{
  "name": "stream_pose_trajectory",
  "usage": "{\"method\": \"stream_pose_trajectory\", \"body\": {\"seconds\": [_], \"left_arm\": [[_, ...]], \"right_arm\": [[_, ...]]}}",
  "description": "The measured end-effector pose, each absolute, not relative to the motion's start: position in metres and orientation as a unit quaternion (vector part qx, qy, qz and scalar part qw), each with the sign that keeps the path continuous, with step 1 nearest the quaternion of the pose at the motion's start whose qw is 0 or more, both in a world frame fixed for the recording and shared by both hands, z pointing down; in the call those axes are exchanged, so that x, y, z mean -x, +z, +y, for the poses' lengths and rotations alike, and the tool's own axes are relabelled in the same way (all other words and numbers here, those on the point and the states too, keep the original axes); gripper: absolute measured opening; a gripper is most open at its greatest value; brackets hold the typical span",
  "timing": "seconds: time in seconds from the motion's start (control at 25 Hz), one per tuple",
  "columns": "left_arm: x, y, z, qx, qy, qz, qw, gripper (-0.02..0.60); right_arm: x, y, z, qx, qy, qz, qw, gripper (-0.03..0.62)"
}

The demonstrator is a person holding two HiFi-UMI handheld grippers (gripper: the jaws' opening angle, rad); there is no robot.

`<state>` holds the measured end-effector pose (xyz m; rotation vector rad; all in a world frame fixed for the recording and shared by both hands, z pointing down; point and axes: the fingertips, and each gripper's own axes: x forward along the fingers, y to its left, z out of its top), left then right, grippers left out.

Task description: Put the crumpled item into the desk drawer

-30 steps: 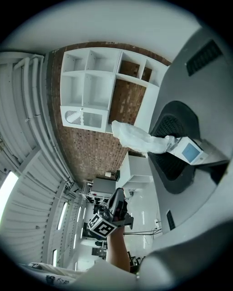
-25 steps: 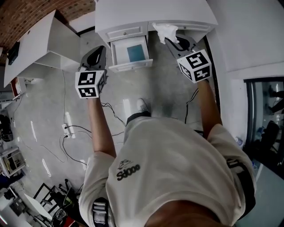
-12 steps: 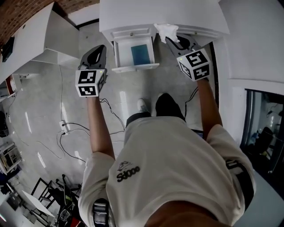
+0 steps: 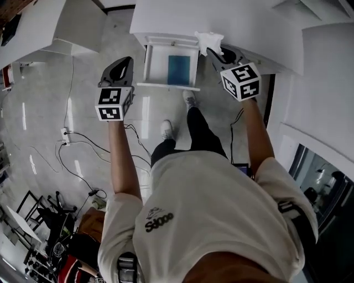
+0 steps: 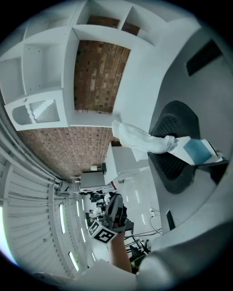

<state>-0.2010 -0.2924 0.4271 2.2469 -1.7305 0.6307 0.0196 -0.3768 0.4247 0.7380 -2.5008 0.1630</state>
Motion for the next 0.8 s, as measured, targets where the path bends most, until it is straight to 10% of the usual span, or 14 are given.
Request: {"method": "stream_pose_trajectory", "body": {"seconds": [0.8], "left_arm": [[0.255,0.618,-0.320,-0.707,0.222,-0.628,0.239,0.021]], "right_arm": [[0.068,0.656,-0.431,-0.162,0.142,-0.920,0.329,0.067]]}}
